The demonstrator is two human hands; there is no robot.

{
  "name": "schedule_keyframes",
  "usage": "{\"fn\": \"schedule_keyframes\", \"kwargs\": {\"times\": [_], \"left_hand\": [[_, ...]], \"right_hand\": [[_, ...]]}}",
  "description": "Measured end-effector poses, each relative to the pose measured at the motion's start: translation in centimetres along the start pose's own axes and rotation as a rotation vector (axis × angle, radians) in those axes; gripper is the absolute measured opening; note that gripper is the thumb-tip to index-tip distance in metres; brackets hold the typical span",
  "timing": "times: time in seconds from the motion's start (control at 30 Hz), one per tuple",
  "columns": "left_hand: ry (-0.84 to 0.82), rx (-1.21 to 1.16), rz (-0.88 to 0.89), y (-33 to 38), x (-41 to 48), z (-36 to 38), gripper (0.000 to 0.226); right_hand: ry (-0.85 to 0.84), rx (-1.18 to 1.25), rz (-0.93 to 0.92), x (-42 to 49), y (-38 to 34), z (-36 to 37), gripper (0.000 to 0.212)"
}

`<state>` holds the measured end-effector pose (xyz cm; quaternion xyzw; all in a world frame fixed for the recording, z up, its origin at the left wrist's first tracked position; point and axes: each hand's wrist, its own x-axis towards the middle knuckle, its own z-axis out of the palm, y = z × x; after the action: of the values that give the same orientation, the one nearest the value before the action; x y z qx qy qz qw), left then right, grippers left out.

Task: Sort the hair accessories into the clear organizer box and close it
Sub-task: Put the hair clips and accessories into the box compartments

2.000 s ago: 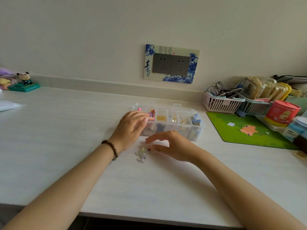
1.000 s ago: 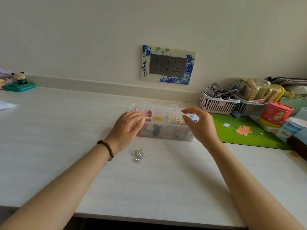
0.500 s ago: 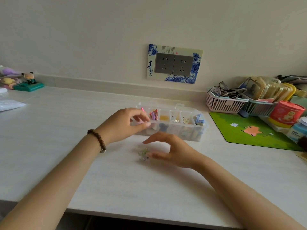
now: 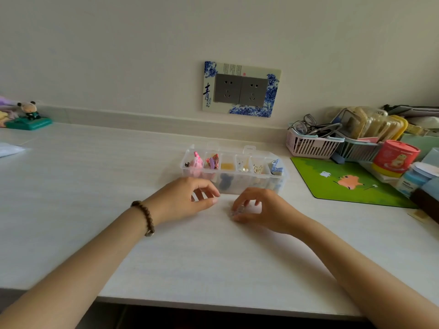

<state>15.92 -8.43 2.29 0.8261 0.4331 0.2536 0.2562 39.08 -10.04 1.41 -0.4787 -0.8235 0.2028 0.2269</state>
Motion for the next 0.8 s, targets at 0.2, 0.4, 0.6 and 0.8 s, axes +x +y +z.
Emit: {"fn": "schedule_keyframes", "kwargs": {"times": [0.2, 0.4, 0.6, 0.8], "left_hand": [[-0.130, 0.101, 0.044, 2.3, 1.7, 3.1, 0.027], [-0.135, 0.099, 0.056, 3.1, 3.0, 4.2, 0.023], [-0.077, 0.028, 0.020, 1.6, 2.3, 4.3, 0.022], [-0.070, -0.057, -0.007, 1.0, 2.1, 4.1, 0.023]], "right_hand": [[0.009, 0.001, 0.067, -2.9, 1.6, -2.2, 0.035], [-0.017, -0.071, 0.071, -3.4, 2.3, -1.9, 0.041], [0.053, -0.061, 0.049, -3.5, 2.4, -1.8, 0.025], [0.035, -0.019, 0.000, -3.3, 1.9, -1.3, 0.034]]}}
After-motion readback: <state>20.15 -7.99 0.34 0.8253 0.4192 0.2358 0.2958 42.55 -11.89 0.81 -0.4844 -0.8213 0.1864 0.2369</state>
